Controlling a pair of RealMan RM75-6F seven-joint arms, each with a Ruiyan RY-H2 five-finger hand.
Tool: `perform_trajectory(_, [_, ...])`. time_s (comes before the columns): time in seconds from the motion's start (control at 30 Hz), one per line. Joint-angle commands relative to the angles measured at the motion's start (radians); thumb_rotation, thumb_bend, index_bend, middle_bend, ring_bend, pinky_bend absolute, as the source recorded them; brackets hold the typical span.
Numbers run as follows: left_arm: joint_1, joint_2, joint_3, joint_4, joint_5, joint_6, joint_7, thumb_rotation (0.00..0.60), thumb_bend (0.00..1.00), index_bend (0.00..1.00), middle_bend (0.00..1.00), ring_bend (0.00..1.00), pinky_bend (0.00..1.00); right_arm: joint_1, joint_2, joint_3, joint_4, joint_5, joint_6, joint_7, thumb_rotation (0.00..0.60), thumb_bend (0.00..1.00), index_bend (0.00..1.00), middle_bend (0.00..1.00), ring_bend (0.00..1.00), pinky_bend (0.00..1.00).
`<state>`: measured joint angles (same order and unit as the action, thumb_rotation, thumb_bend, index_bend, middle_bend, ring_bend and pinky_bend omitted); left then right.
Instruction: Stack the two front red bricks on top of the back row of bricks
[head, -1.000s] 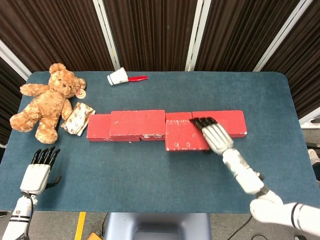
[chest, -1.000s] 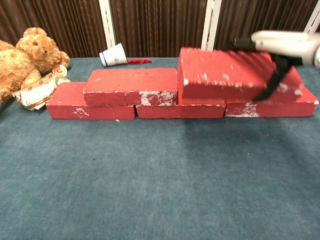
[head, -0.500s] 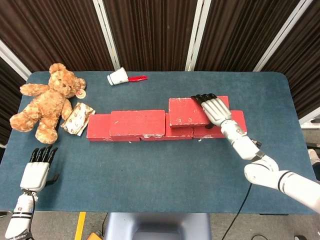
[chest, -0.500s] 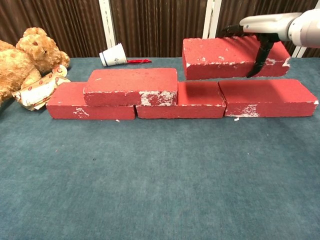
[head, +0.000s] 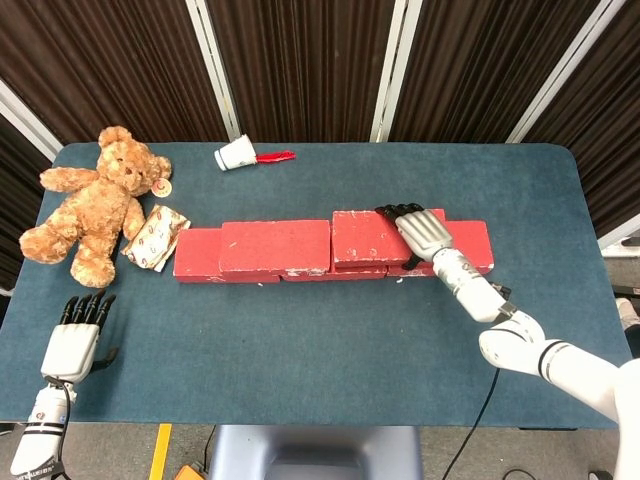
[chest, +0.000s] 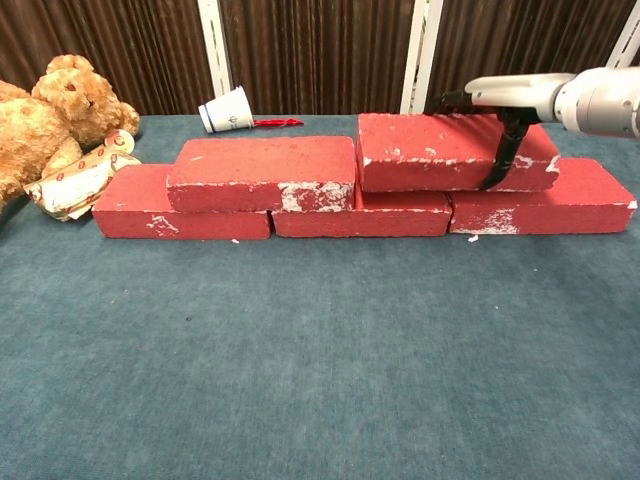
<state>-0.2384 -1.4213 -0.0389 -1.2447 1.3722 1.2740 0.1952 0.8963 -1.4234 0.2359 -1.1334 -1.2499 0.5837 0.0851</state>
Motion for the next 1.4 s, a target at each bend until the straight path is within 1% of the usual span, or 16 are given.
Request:
perform_trajectory(0.03, [0.000, 0.001, 0.001, -0.001, 0.003, 0.001, -0.001, 0.600, 0.28, 0.00, 0.00, 0.00, 0.00, 0.005, -0.005, -0.007, 0.005, -0.003, -0.003, 0.004, 0.600, 0.12, 0.48, 0.45, 0.38, 0.39])
perform_trajectory(0.27, [0.000, 0.002, 0.001, 0.000, 0.003, -0.005, -0.005, 0.600, 0.28, 0.00, 0.00, 0.00, 0.00, 0.016, -0.019, -0.019, 0.016, 0.008, -0.011, -0.001, 0.600, 0.12, 0.46, 0.45, 0.36, 0.39])
perform_trajectory(0.37, [-0.001, 0.002, 0.000, 0.002, 0.003, -0.007, -0.006, 0.600, 0.28, 0.00, 0.00, 0.00, 0.00, 0.021, -0.020, -0.024, 0.017, 0.015, -0.020, -0.002, 0.600, 0.12, 0.42, 0.44, 0.32, 0.37])
perform_trajectory(0.47, [-0.002, 0.002, -0.001, 0.003, 0.002, -0.009, -0.008, 0.600, 0.27, 0.00, 0.00, 0.00, 0.00, 0.025, -0.020, -0.028, 0.019, 0.024, -0.024, -0.011, 0.600, 0.12, 0.35, 0.41, 0.26, 0.34])
perform_trajectory(0.57, [-0.003, 0.002, -0.001, 0.004, 0.001, -0.014, -0.011, 0.600, 0.27, 0.00, 0.00, 0.00, 0.00, 0.028, -0.021, -0.030, 0.019, 0.032, -0.023, -0.020, 0.600, 0.12, 0.27, 0.36, 0.21, 0.32])
perform_trajectory(0.67, [-0.004, 0.003, 0.000, 0.003, 0.002, -0.016, -0.012, 0.600, 0.27, 0.00, 0.00, 0.00, 0.00, 0.032, -0.022, -0.033, 0.019, 0.044, -0.031, -0.026, 0.600, 0.12, 0.16, 0.28, 0.15, 0.28])
perform_trajectory(0.73, [-0.004, 0.003, 0.000, 0.002, 0.005, -0.013, -0.010, 0.600, 0.27, 0.00, 0.00, 0.00, 0.00, 0.033, -0.026, -0.032, 0.020, 0.047, -0.029, -0.022, 0.600, 0.12, 0.07, 0.23, 0.10, 0.26])
perform_trajectory(0.8, [-0.004, 0.002, 0.000, 0.001, 0.007, -0.014, -0.010, 0.600, 0.28, 0.00, 0.00, 0.00, 0.00, 0.034, -0.030, -0.033, 0.023, 0.048, -0.030, -0.019, 0.600, 0.12, 0.01, 0.18, 0.06, 0.23])
perform_trajectory(0.83, [-0.005, 0.001, 0.001, 0.002, 0.006, -0.016, -0.010, 0.600, 0.28, 0.00, 0.00, 0.00, 0.00, 0.036, -0.031, -0.034, 0.024, 0.051, -0.033, -0.018, 0.600, 0.12, 0.00, 0.15, 0.03, 0.21])
perform_trajectory(0.9, [-0.006, 0.001, 0.000, 0.003, 0.004, -0.020, -0.011, 0.600, 0.27, 0.00, 0.00, 0.00, 0.00, 0.038, -0.031, -0.034, 0.026, 0.056, -0.035, -0.022, 0.600, 0.12, 0.00, 0.11, 0.00, 0.18])
perform_trajectory(1.0, [-0.007, 0.001, -0.002, 0.005, 0.003, -0.021, -0.015, 0.600, 0.27, 0.00, 0.00, 0.00, 0.00, 0.039, -0.030, -0.034, 0.023, 0.060, -0.029, -0.027, 0.600, 0.12, 0.00, 0.06, 0.00, 0.15])
perform_trajectory(1.23, [-0.008, 0.001, -0.001, 0.006, 0.006, -0.024, -0.021, 0.600, 0.28, 0.00, 0.00, 0.00, 0.00, 0.037, -0.017, -0.035, -0.003, 0.079, -0.029, -0.032, 0.600, 0.12, 0.00, 0.04, 0.00, 0.13])
perform_trajectory(1.33, [-0.008, 0.002, -0.001, 0.005, 0.007, -0.022, -0.023, 0.600, 0.28, 0.00, 0.00, 0.00, 0.00, 0.031, 0.000, -0.031, -0.032, 0.083, -0.020, -0.024, 0.600, 0.12, 0.00, 0.04, 0.00, 0.12])
perform_trajectory(1.4, [-0.008, 0.002, -0.001, 0.004, 0.008, -0.021, -0.022, 0.600, 0.28, 0.00, 0.00, 0.00, 0.00, 0.017, 0.027, -0.028, -0.068, 0.074, 0.006, -0.018, 0.600, 0.12, 0.00, 0.03, 0.00, 0.11])
